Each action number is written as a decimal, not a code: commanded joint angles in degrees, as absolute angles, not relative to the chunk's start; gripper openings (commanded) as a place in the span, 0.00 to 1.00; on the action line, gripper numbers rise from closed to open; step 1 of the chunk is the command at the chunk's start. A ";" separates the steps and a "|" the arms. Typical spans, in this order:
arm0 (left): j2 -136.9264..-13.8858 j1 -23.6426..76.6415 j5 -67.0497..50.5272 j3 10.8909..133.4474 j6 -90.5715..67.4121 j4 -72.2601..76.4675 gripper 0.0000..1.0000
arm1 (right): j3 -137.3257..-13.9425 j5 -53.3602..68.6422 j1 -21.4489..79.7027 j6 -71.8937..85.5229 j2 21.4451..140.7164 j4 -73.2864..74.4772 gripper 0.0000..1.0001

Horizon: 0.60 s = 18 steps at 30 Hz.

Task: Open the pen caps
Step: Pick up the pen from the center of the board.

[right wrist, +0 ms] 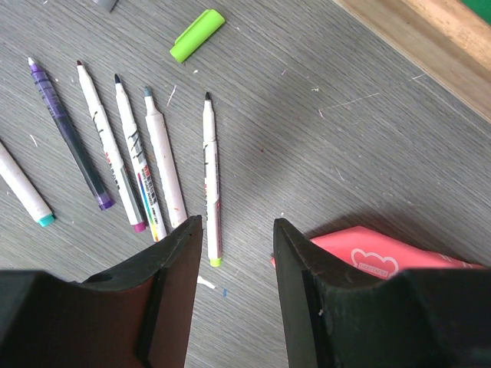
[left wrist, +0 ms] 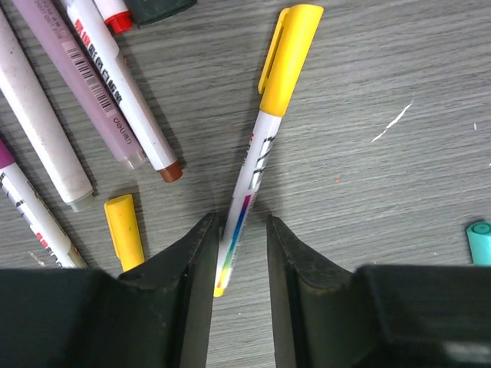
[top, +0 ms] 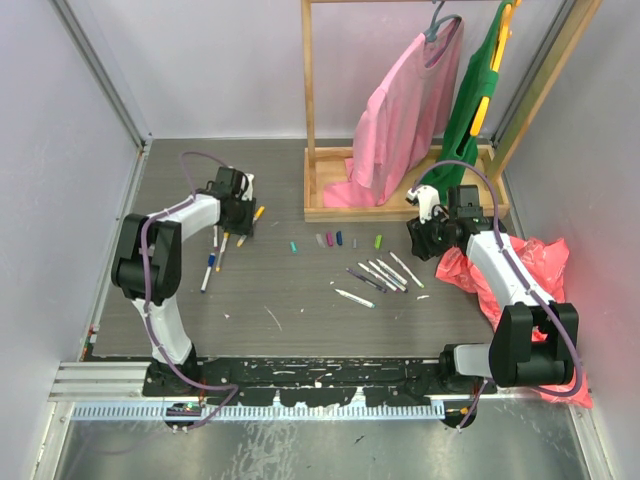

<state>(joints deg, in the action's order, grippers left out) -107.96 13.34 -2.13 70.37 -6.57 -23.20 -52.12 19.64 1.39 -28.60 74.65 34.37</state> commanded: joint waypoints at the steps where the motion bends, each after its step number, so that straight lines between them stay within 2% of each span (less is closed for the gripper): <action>1: -109.01 12.85 -5.01 72.24 -6.47 -24.13 0.30 | -53.68 20.98 1.23 -29.45 74.47 33.93 0.48; 9: -110.39 12.74 -6.25 73.14 -6.42 -25.49 0.28 | -53.78 21.78 1.23 -29.71 74.10 34.27 0.48; 11: -110.40 12.69 -7.03 73.18 -6.46 -25.66 0.23 | -53.84 22.20 1.23 -29.80 74.03 34.43 0.48; 13: -110.16 12.71 -7.66 72.69 -6.65 -25.59 0.14 | -53.96 23.03 1.23 -29.95 73.80 34.75 0.48; 18: -107.80 12.74 -8.66 70.99 -7.11 -24.70 0.02 | -54.15 25.61 1.23 -30.15 72.43 35.29 0.48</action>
